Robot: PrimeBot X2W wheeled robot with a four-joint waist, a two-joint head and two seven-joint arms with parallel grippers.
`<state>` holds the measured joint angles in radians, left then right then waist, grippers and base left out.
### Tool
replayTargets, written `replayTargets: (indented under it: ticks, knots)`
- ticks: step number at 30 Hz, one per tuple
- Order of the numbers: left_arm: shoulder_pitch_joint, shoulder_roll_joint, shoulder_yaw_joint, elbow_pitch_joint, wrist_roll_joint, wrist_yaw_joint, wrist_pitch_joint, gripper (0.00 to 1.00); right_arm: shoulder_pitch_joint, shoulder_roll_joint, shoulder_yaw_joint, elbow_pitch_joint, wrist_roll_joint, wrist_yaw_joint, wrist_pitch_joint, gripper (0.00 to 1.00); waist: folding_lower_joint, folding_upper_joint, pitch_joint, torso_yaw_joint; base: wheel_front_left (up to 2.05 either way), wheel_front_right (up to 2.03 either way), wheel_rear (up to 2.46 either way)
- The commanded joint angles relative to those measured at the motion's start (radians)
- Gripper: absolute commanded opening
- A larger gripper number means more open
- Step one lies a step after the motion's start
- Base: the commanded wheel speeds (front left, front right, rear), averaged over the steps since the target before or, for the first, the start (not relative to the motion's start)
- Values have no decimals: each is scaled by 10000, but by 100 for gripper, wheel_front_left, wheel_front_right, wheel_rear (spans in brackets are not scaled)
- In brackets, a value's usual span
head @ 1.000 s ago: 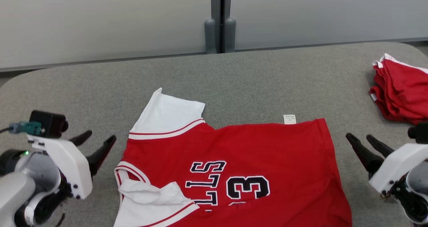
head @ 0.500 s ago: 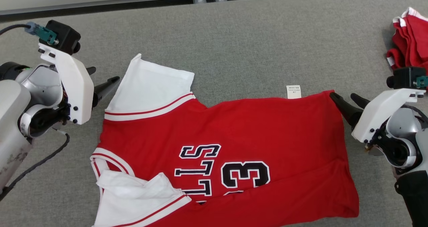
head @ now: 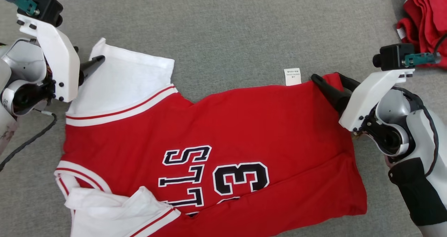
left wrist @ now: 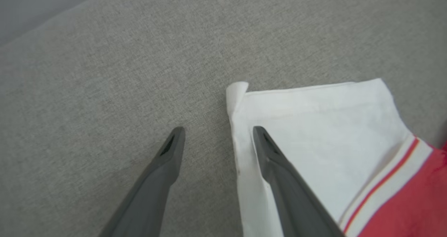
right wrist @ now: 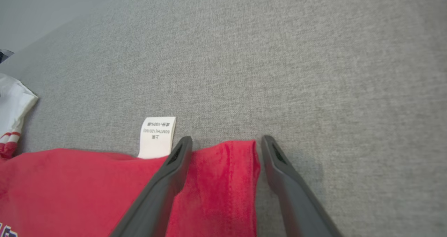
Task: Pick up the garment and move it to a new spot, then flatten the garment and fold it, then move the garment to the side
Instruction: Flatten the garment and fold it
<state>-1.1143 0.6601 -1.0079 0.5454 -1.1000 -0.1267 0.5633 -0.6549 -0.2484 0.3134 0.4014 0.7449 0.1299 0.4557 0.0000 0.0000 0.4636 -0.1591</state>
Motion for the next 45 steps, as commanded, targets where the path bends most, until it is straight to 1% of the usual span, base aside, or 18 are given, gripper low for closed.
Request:
replayTargets:
  ticks: [1, 6, 7, 8, 9, 10, 11, 12, 18, 25, 28, 33, 37, 41, 45]
  knots:
    - [-192, -18, -40, 83, -78, -54, 56, 100, -25, 72, 173, 113, 105, 16, -20, 100, 0, 0, 205, -208, 0, 0, 0]
    - [-475, -26, -276, 291, -137, -48, -45, 100, -118, 130, 574, 257, 318, 14, -179, 100, 0, 0, 332, -374, 0, 0, 0]
    - [-506, -34, -326, 373, -168, -37, -52, 97, -129, 132, 640, 298, 341, 14, -235, 100, 0, 0, 338, -392, 0, 0, 0]
    - [-543, -50, -367, 438, -191, -37, -49, 50, -136, 136, 711, 336, 397, 14, -266, 100, 0, 0, 339, -404, 0, 0, 0]
    - [-603, -60, -404, 505, -188, -38, -47, 12, -155, 152, 794, 353, 451, 14, -314, 84, 0, 0, 336, -412, 0, 0, 0]
    - [-647, -68, -453, 541, -201, -38, -29, 0, -170, 158, 879, 370, 492, 14, -326, 48, 0, 0, 323, -413, 0, 0, 0]
    - [-645, -79, -524, 546, -258, -38, 33, 0, -186, 138, 952, 383, 539, 11, -350, 32, 0, 0, 298, -408, 0, 0, 0]
    - [-658, -76, -586, 536, -313, -38, 69, 0, -200, 101, 1017, 371, 595, 13, -438, 0, 0, 0, 261, -399, 0, 0, 0]
    - [-699, -138, -700, 438, -631, -40, -345, 0, -353, -111, 1039, 460, 881, 11, -1244, 0, 0, 0, -176, -239, 0, 0, 0]
    - [-404, 59, -899, 234, -1016, -40, -707, 0, -138, -400, 1275, 726, 1245, 11, -1641, 0, 0, 0, -913, 8, 0, 0, 0]
    - [-262, 162, -1004, 57, -1296, -40, -680, 0, -20, -535, 1360, 892, 1464, 11, -1695, 0, 0, 0, -1254, 155, 0, 0, 0]
    - [-18, 397, -1131, -353, -1941, -41, -272, 0, -82, -851, 1501, 1078, 1907, 11, -1453, 0, 0, 0, -1691, 393, 0, 0, 0]
    - [137, 595, -1192, -794, -2515, -41, 116, 0, -144, -1145, 1783, 1119, 2317, 11, -950, 0, 0, 0, -1989, 578, 0, 0, 0]
    - [449, 835, -1282, -1342, -3134, -41, 537, 0, -40, -1618, 2206, 1096, 2697, 11, -296, 0, 0, 0, -2346, 739, 0, 0, 0]
    - [736, 968, -1406, -1485, -3468, -41, 880, 0, 102, -1961, 2465, 1106, 2977, 11, 78, 0, 0, 0, -2595, 846, 0, 0, 0]
